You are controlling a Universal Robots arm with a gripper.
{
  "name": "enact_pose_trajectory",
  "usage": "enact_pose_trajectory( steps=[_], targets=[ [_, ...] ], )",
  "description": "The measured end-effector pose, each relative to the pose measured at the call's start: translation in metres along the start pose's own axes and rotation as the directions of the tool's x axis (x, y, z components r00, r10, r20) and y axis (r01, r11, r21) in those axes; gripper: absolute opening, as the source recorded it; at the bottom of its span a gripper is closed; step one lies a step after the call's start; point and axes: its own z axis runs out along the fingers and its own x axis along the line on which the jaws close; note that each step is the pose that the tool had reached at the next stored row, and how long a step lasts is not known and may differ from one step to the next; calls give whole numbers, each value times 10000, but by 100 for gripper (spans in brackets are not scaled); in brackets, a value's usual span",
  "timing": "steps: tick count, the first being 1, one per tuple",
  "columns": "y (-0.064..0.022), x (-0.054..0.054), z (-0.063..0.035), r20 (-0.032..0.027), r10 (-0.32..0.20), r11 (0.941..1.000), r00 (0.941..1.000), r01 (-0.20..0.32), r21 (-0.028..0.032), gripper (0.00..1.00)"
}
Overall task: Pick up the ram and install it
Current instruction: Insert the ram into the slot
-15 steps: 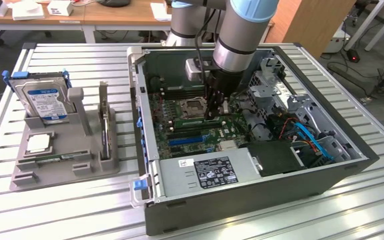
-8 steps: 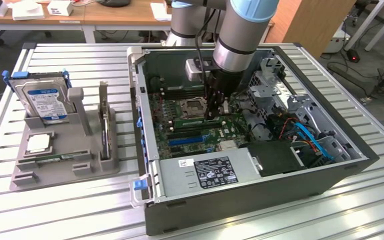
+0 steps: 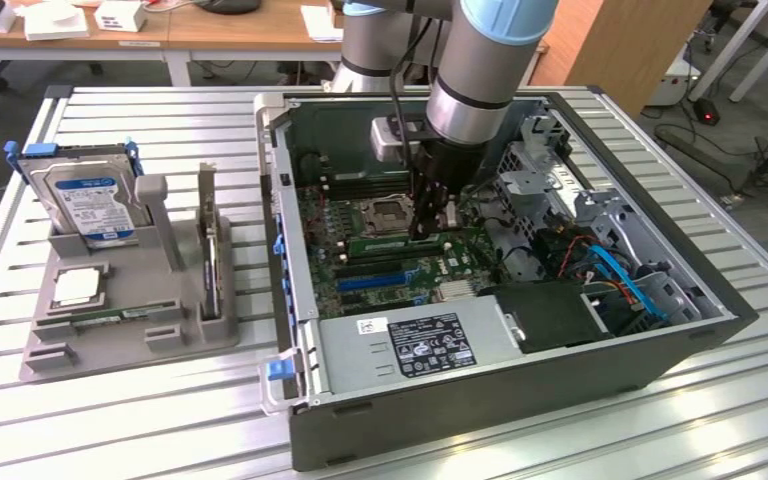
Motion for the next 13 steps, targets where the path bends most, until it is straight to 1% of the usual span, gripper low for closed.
enact_pose_trajectory(
  steps=[3,6,13],
  targets=[
    [-1,2,1,-31,0,10000,10000,0,0,10],
    [-2,2,1,-46,-1,10000,10000,1,0,10],
    [-1,-8,1,-125,3,10000,9999,-3,1,10]
  ],
)
